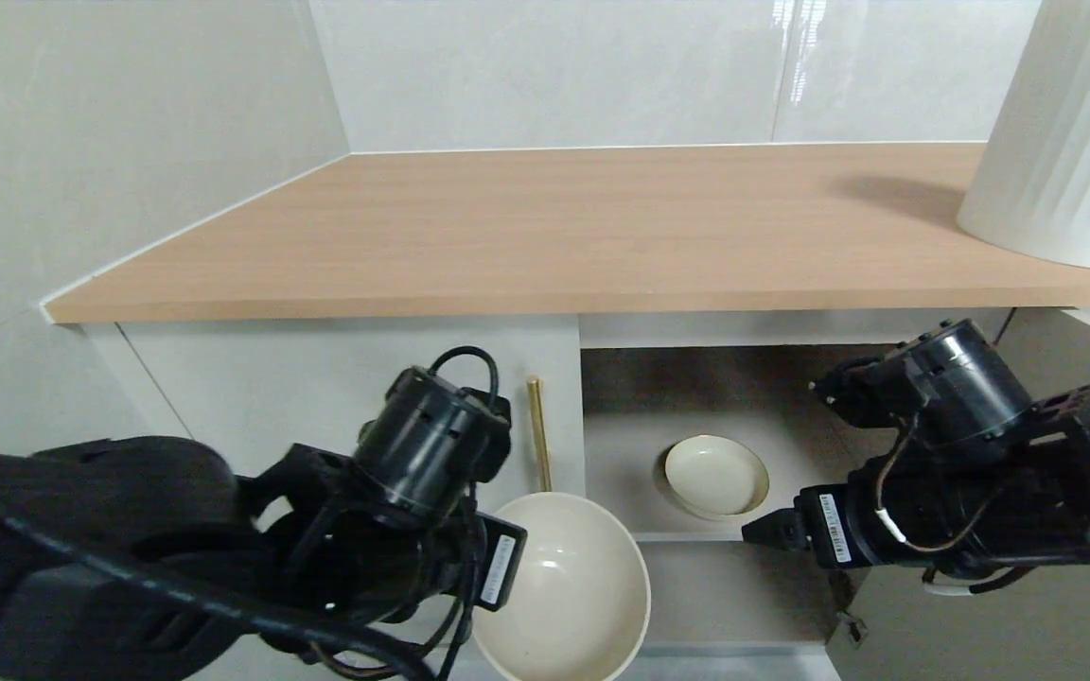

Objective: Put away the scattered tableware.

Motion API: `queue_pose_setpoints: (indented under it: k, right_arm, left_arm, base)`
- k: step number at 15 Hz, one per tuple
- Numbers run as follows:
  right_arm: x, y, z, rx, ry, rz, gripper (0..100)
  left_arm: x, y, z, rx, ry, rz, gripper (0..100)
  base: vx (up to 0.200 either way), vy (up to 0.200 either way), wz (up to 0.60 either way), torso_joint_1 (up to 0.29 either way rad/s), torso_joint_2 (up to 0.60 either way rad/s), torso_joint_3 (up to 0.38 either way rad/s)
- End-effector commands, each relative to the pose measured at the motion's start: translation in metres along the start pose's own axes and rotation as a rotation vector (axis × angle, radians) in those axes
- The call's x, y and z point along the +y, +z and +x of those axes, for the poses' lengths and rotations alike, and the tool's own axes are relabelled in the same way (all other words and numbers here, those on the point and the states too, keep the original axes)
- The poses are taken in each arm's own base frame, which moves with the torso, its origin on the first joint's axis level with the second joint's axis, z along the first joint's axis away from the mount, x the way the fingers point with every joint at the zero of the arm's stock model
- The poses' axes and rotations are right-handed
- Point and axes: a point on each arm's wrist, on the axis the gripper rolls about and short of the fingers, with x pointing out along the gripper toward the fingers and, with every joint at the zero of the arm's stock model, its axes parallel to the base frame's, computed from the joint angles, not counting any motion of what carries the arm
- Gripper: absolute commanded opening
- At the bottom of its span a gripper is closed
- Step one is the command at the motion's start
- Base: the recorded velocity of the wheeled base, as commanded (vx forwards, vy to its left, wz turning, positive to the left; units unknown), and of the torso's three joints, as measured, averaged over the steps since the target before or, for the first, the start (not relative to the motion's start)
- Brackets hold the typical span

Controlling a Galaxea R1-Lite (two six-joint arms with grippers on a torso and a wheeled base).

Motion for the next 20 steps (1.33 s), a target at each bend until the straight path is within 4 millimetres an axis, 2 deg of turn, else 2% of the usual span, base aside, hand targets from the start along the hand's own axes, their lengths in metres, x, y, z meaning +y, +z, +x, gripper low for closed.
queue_pose_setpoints:
  k: [1, 3, 4, 6, 9, 13, 15, 16, 20]
  right_arm:
    - [0.001, -0.001, -0.020, -0.041, 0.040, -0.024, 100]
    - [0.008, -0.005, -0.016, -0.022, 0.058, -0.056, 100]
    - [0.015, -0.011, -0.005, 0.017, 0.051, -0.077, 100]
    - [0.022, -0.017, 0.012, 0.074, 0.042, -0.099, 100]
    - [0.024, -0.021, 0.033, 0.122, 0.022, -0.103, 100]
    - [0.026, -0.019, 0.045, 0.110, 0.024, -0.065, 100]
    - [0.027, -0.020, 0.052, 0.106, 0.023, -0.042, 100]
    - [0.028, -0.019, 0.053, 0.098, 0.026, -0.033, 0]
    - [0.030, -0.015, 0.053, 0.054, 0.041, 0.010, 0]
  left_arm:
    - [-0.030, 0.006, 0.032, 0.018, 0.008, 0.071, 0]
    - [-0.035, 0.007, 0.035, 0.013, 0.001, 0.070, 0]
    - [-0.053, 0.003, 0.039, -0.020, -0.026, 0.062, 0]
    - [-0.064, 0.001, 0.039, -0.063, -0.010, 0.036, 0]
    - [-0.064, 0.005, 0.035, -0.093, -0.009, 0.016, 0]
    - [-0.062, 0.011, 0.023, -0.129, -0.027, -0.025, 0]
    - [-0.062, 0.010, 0.024, -0.128, -0.027, -0.024, 0]
    - [-0.063, 0.010, 0.023, -0.128, -0.029, -0.022, 0]
    - [-0.065, 0.007, 0.028, -0.114, -0.024, -0.014, 0]
  base:
    - [0.000, 0.000, 0.00, 0.000, 0.00, 0.000]
    - [0.000, 0.000, 0.00, 0.000, 0.00, 0.000]
    - [0.000, 0.000, 0.00, 0.000, 0.00, 0.000]
    - [0.000, 0.000, 0.00, 0.000, 0.00, 0.000]
    - [0.000, 0.000, 0.00, 0.000, 0.00, 0.000]
    - [0.000, 0.000, 0.00, 0.000, 0.00, 0.000]
    - [0.000, 0.000, 0.00, 0.000, 0.00, 0.000]
    - [0.000, 0.000, 0.00, 0.000, 0.00, 0.000]
    - [0.000, 0.000, 0.00, 0.000, 0.00, 0.000]
